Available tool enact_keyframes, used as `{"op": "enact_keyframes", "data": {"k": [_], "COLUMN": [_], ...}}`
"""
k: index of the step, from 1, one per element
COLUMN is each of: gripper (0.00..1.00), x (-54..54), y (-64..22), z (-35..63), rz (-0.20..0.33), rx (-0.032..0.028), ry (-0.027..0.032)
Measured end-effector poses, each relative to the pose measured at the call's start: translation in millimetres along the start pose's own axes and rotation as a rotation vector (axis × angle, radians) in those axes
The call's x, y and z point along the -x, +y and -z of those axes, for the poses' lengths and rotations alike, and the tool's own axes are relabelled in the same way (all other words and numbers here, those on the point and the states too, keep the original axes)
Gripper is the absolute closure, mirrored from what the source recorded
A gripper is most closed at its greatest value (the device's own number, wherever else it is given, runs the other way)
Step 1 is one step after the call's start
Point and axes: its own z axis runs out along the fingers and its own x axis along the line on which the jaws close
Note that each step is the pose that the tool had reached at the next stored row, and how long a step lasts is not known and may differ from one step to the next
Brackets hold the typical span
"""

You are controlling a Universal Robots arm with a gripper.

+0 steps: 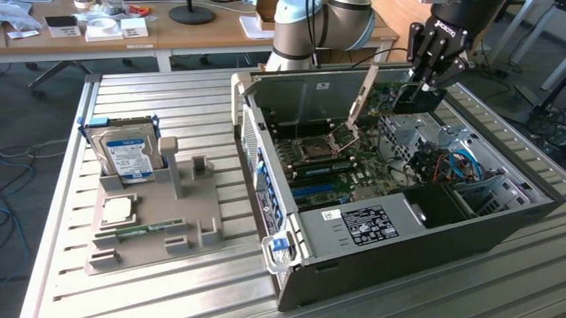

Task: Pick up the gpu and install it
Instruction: 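Insert the gpu into the slot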

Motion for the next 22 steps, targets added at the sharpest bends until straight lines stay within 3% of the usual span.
{"op": "enact_keyframes", "data": {"k": [5, 10, 22], "gripper": [0.73, 0.73, 0.73], "x": [0.1, 0.4, -0.1], "y": [0.1, 3.5, 15.7], "z": [-0.3, -3.5, -15.2], "rz": [0.0, 0.001, 0.001], "rx": [-0.0015, -0.0213, -0.0224], "ry": [-0.0002, -0.0007, -0.0006]}}
